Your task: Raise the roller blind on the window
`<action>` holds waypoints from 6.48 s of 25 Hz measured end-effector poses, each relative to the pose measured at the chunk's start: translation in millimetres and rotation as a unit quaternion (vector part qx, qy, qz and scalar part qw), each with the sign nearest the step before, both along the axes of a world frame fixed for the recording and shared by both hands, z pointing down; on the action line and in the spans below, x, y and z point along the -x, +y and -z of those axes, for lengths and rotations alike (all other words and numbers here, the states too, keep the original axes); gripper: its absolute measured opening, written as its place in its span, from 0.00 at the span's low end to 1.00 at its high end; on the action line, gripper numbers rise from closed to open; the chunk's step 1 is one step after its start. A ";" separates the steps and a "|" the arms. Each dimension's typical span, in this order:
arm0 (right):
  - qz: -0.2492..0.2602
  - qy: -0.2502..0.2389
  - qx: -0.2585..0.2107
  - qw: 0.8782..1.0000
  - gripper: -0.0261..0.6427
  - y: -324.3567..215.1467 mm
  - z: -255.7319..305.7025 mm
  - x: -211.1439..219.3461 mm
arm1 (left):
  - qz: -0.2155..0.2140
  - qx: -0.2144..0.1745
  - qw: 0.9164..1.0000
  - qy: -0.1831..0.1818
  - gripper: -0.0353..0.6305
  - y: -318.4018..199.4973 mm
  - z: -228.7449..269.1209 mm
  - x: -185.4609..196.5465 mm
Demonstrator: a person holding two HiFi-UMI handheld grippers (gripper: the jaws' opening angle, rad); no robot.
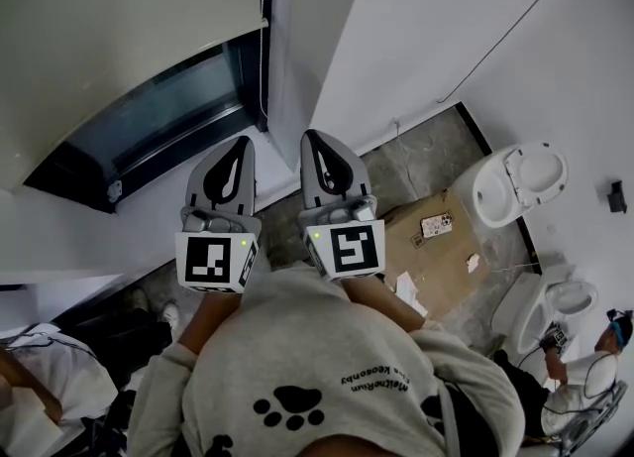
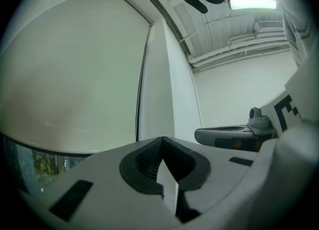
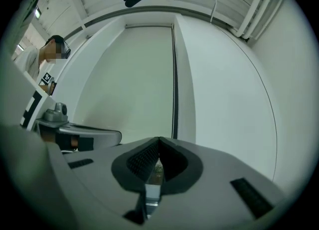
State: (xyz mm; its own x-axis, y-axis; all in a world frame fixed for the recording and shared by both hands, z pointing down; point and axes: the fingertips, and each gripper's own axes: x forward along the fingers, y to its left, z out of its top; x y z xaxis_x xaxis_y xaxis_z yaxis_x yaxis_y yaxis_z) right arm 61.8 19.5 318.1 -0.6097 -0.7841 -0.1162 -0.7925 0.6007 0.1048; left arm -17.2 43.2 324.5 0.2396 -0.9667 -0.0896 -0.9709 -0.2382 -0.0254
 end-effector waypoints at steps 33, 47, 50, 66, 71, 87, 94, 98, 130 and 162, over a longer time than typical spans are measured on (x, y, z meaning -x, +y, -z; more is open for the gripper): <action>-0.100 -0.008 0.001 0.995 0.05 -171.7 6.0 61.2 | -0.144 0.008 0.989 -0.010 0.06 -197.2 6.7 37.5; -0.142 -0.003 -0.002 0.990 0.05 -193.4 4.2 62.5 | -0.195 0.004 0.981 -0.016 0.06 -233.5 11.3 26.3; -0.143 0.000 0.003 0.990 0.05 -193.7 1.6 61.4 | -0.207 0.005 0.978 -0.018 0.07 -239.3 13.2 19.2; -0.138 -0.001 0.012 0.990 0.05 -196.5 9.4 60.5 | -0.249 0.026 0.968 -0.022 0.24 -268.9 23.1 -1.0; -0.133 -0.004 0.012 0.991 0.05 -196.8 8.5 63.0 | -0.252 0.028 0.967 -0.026 0.24 -276.9 20.9 -0.8; -0.078 0.001 -0.006 0.997 0.05 -196.4 54.5 77.3 | -0.253 0.028 0.967 -0.022 0.08 -257.4 22.0 11.4; -0.028 -0.004 -0.018 0.999 0.11 -200.8 89.0 95.4 | -0.245 0.026 0.969 -0.017 0.08 -247.6 22.9 16.6; 0.003 -0.004 -0.011 1.000 0.18 -205.8 105.1 105.7 | -0.241 0.022 0.970 -0.012 0.08 -240.2 24.0 17.9; 0.020 0.026 -0.005 0.999 0.07 -203.5 71.9 106.7 | -0.229 0.047 0.972 0.008 0.07 -222.3 -33.0 16.1; 0.013 0.070 0.094 0.993 0.06 -202.8 -95.4 105.7 | -0.208 0.142 0.968 -0.005 0.07 -219.1 -197.3 16.0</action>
